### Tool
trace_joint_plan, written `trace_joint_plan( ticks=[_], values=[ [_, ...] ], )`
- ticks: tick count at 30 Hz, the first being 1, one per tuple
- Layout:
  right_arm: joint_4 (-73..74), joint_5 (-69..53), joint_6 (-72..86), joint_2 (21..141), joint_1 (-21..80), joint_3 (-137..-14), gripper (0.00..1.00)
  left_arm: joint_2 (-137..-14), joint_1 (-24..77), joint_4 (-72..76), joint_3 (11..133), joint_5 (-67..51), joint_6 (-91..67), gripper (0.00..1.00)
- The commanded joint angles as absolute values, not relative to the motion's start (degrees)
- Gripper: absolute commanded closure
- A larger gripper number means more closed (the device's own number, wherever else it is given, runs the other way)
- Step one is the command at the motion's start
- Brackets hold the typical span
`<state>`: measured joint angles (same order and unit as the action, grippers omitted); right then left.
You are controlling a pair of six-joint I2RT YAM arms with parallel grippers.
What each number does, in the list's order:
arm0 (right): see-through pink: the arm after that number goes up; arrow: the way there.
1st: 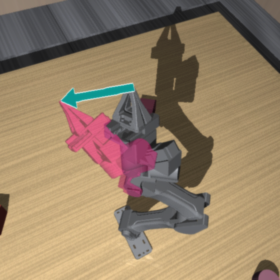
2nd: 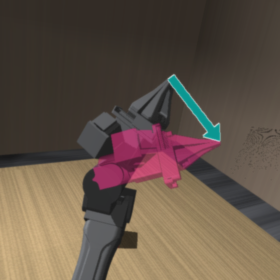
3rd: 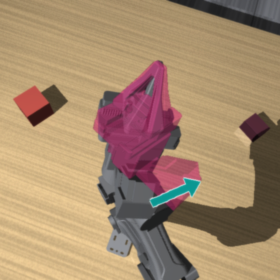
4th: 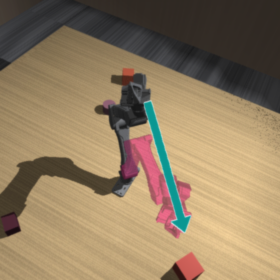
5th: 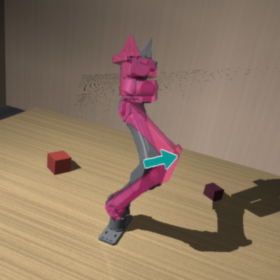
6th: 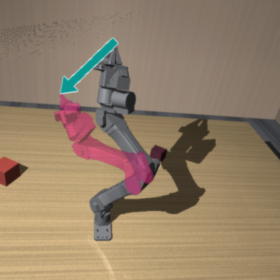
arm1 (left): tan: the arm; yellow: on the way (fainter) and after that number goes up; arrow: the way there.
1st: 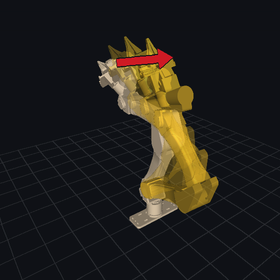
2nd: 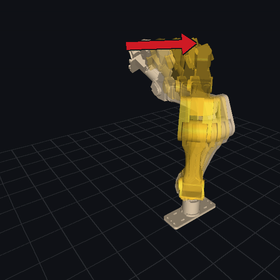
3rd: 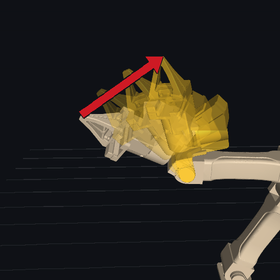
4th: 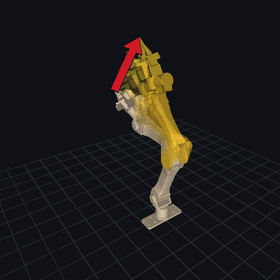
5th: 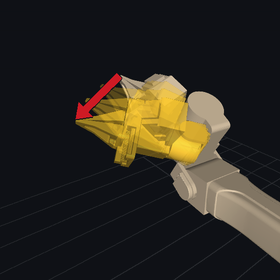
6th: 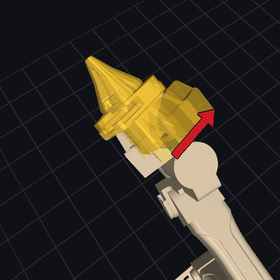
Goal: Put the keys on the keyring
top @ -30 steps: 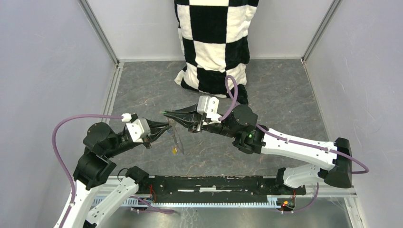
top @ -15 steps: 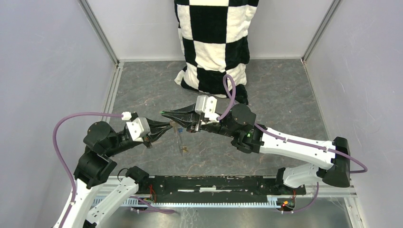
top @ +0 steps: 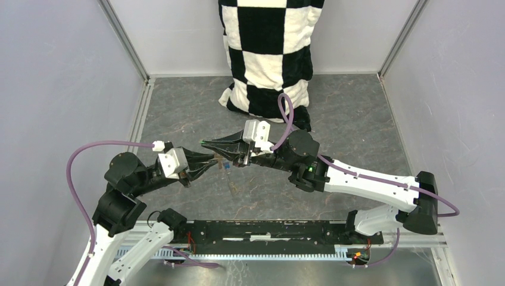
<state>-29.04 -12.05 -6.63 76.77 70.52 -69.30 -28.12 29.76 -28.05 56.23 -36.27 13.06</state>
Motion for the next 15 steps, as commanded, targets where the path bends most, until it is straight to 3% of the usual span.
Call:
trace_joint_plan(
  ticks=[1, 7, 15],
  values=[
    [-31.5, -13.0, -5.6, 76.7, 71.0, -72.1, 1.0, -28.2, 29.9, -24.7, 58.2, -37.8, 10.0, 0.8],
    [-32.0, -13.2, -5.0, 76.2, 71.0, -71.8, 1.0, -27.8, 29.9, -24.3, 58.1, -38.2, 9.9, 0.95],
    [-32.4, -14.1, -4.2, 76.5, 71.0, -71.9, 1.0, -27.5, 29.9, -24.2, 57.8, -37.7, 9.9, 0.94]
  ],
)
